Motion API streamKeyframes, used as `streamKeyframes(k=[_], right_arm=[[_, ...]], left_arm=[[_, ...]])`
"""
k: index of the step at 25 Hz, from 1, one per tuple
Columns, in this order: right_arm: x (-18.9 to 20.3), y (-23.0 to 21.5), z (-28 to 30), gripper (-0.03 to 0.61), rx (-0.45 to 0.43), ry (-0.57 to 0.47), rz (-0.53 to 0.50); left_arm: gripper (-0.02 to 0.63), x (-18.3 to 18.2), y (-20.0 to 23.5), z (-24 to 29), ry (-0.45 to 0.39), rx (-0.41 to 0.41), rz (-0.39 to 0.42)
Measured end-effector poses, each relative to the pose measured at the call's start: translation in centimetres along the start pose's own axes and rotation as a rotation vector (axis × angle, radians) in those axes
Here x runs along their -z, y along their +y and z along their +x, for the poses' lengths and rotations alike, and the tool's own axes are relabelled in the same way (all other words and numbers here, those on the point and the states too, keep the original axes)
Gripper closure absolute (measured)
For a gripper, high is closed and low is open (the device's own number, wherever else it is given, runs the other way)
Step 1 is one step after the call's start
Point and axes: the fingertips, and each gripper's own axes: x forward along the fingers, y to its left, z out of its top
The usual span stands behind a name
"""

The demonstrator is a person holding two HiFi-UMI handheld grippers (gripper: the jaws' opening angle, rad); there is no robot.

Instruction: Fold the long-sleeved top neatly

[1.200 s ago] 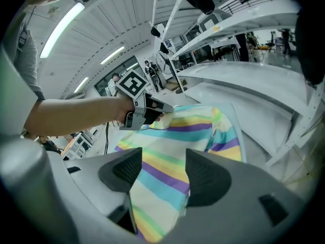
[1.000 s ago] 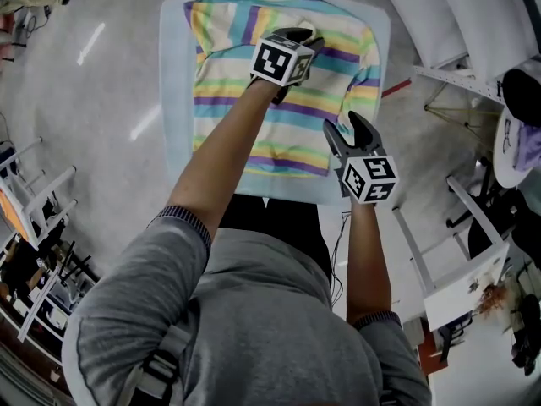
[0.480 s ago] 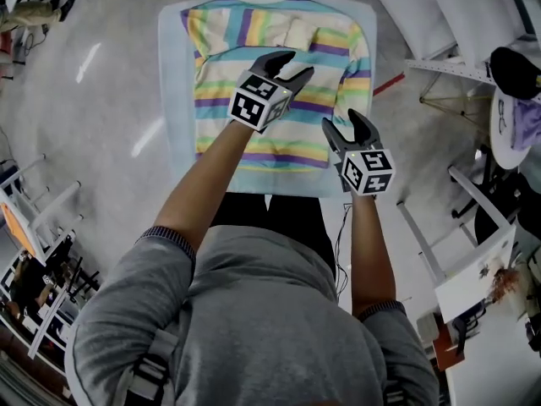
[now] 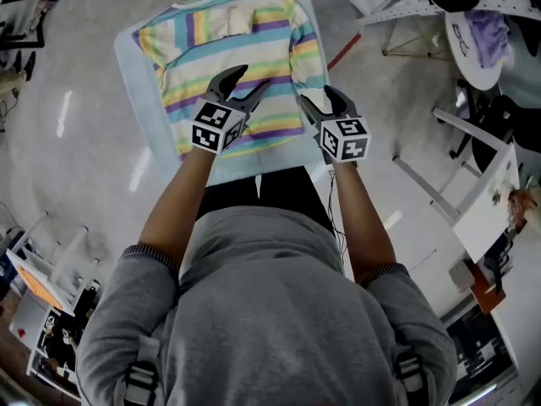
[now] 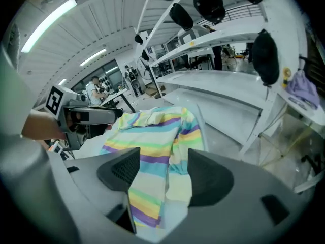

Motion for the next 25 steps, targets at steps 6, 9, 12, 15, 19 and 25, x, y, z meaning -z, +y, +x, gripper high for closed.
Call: streamKeyframes(k=[6, 9, 12, 15, 19, 25], right_arm=[[2.8, -2.0, -0.2, 0.268, 0.085, 0.004, 0.075], [5.4, -3.3, 0.9, 0.268, 0.128, 0.023, 0.105], [7.2, -4.4, 1.6, 0.272, 0.174, 0.054, 0.167], [9.2, -5.6, 2.6, 0.301, 0.217, 0.070, 0.222], [11.3, -6.2, 3.9, 0.331, 0.237, 0.092, 0.289], [12.0, -6.8, 4.1, 0.500, 0.269, 0.114, 0.303]], left_arm=[[0.327, 1.4, -2.6, 1.5, 0.028, 0.050, 0.008], [0.318, 3.2, -3.5, 2.6, 0.064, 0.071, 0.007], [0.311, 4.9, -4.2, 3.7, 0.106, 0.090, 0.003], [0.310, 6.3, -4.6, 4.4, 0.133, 0.104, -0.004], [0.310, 7.4, -4.9, 4.7, 0.156, 0.115, -0.005], [0.310, 7.7, -4.6, 4.8, 0.169, 0.111, -0.004]])
